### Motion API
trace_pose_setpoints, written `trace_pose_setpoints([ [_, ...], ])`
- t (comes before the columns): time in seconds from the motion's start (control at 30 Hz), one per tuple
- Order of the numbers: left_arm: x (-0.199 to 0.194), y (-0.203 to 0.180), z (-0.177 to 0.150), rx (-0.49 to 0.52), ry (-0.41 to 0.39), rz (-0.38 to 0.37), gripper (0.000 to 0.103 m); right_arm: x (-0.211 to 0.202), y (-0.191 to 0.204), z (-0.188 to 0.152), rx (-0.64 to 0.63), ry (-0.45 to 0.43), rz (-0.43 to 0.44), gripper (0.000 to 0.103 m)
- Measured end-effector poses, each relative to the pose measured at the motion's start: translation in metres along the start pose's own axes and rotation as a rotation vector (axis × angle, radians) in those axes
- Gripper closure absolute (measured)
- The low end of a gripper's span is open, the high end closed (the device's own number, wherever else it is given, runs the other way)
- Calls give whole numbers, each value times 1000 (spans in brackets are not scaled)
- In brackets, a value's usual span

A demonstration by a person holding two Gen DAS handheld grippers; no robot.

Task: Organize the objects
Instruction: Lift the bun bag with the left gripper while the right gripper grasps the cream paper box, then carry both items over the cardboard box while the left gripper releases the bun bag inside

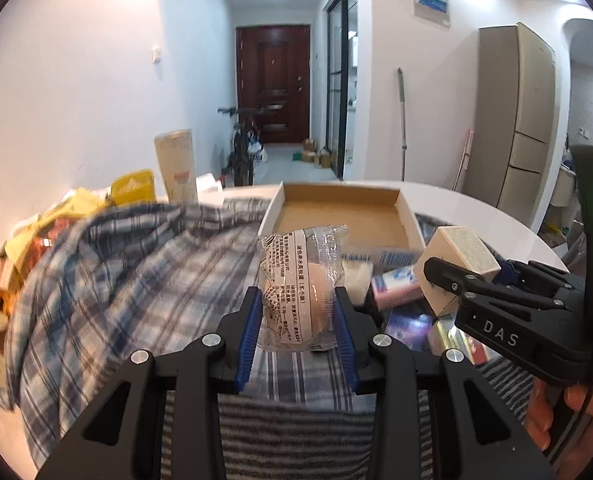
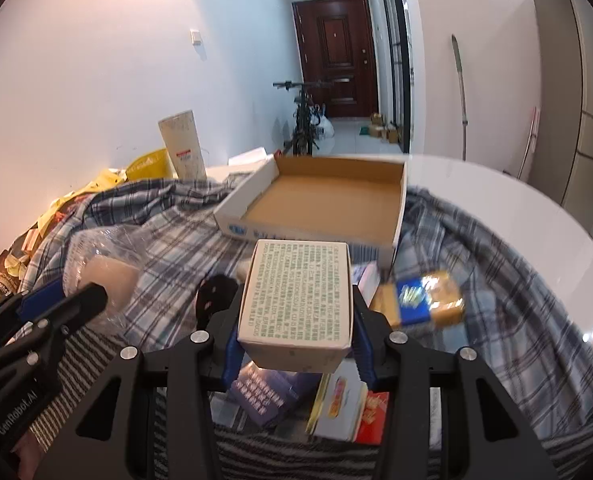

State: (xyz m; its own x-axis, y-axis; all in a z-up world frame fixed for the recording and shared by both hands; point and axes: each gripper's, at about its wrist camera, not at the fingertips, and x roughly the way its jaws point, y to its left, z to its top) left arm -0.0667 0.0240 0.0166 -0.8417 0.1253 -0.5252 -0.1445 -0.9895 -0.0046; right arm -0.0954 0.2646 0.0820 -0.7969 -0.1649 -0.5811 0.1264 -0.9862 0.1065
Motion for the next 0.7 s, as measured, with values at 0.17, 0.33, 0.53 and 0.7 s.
trace_pose_setpoints([
  [0.17, -10, 2, 28, 10, -71, 24, 66, -8, -9, 18, -5, -55, -12, 59],
  [0.33, -4, 3, 55, 28, -81, 8, 66, -18, -20, 36, 4, -110, -17, 59],
  [0.53, 27, 1, 90, 15, -28, -24, 66, -17, -25, 70, -16, -157, -54, 59],
  [0.7, 67, -4, 114, 29, 12, -48, 66, 1, -28, 95, -22, -141, -52, 59],
])
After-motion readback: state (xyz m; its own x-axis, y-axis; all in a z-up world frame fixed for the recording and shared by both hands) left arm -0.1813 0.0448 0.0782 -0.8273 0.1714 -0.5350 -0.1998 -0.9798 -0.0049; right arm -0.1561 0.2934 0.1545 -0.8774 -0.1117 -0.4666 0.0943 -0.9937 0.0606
